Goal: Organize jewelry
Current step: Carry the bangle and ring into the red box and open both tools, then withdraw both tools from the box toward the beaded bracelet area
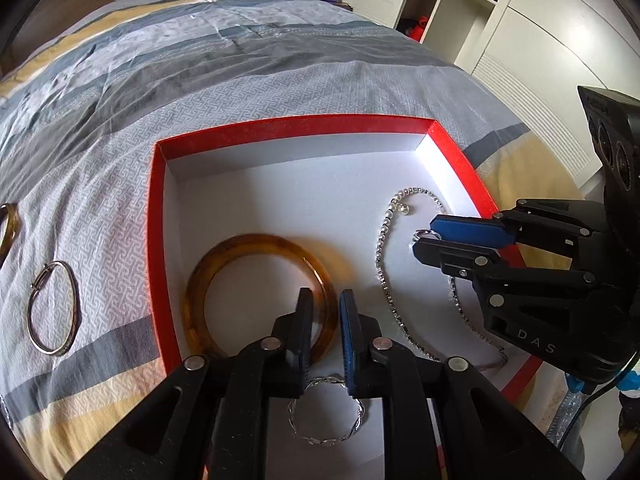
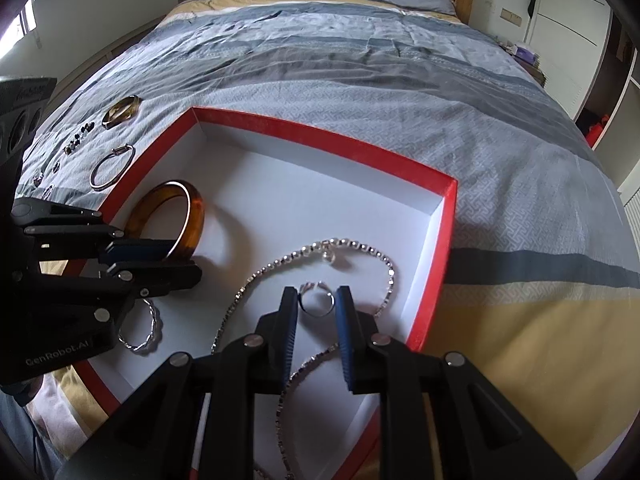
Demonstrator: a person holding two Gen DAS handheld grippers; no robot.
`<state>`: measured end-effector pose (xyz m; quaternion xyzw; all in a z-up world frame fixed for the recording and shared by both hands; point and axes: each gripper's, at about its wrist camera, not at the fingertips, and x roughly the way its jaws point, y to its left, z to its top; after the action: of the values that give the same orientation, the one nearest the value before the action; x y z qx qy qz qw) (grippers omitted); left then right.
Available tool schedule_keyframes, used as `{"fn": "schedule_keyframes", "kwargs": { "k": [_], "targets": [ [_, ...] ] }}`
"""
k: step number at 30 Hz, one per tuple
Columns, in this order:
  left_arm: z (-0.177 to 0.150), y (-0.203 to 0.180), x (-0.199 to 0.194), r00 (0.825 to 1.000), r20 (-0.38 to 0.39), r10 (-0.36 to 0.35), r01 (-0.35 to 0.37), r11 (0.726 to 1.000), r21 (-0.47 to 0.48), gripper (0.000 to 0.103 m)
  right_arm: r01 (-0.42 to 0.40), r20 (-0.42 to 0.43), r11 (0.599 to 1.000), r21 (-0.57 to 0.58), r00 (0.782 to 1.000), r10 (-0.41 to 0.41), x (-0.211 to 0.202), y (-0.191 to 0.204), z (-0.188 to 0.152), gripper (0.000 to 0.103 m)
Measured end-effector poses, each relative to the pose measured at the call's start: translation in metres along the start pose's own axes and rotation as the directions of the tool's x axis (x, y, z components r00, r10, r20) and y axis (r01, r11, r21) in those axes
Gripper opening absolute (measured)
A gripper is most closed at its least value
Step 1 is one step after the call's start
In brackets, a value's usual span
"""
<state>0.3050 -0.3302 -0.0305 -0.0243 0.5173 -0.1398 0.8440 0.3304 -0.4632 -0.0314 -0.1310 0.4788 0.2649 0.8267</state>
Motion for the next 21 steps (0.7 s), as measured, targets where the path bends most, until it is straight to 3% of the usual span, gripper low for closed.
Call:
{"fn": "schedule_keyframes", "kwargs": {
  "k": [10,13,21],
  "targets": [
    [-0.007,-0.002,-0.029,0.999,0.033,-0.019,0.019,1.000,-0.016,0.035,0.021,0.021,0.999,0.027,1.000,-0.022,-0.030,0.000,-0.006,0.019],
    [-0.010,-0.008,-0.049,0.998,0.060,-0.018,0.019,1.000,-0.011,0.039,0.025,0.049,0.998,0.051,0.998,-0.028,-0.051,0.001,-0.011,0.024],
    [-0.043,-0.021,-0.117,0.985,0.163,0.062,-0.061,0.998,-0.014,0.042,0.005,0.137,0.992,0.127,0.990,-0.023,-0.108,0.016,-0.032,0.031]
  ]
}}
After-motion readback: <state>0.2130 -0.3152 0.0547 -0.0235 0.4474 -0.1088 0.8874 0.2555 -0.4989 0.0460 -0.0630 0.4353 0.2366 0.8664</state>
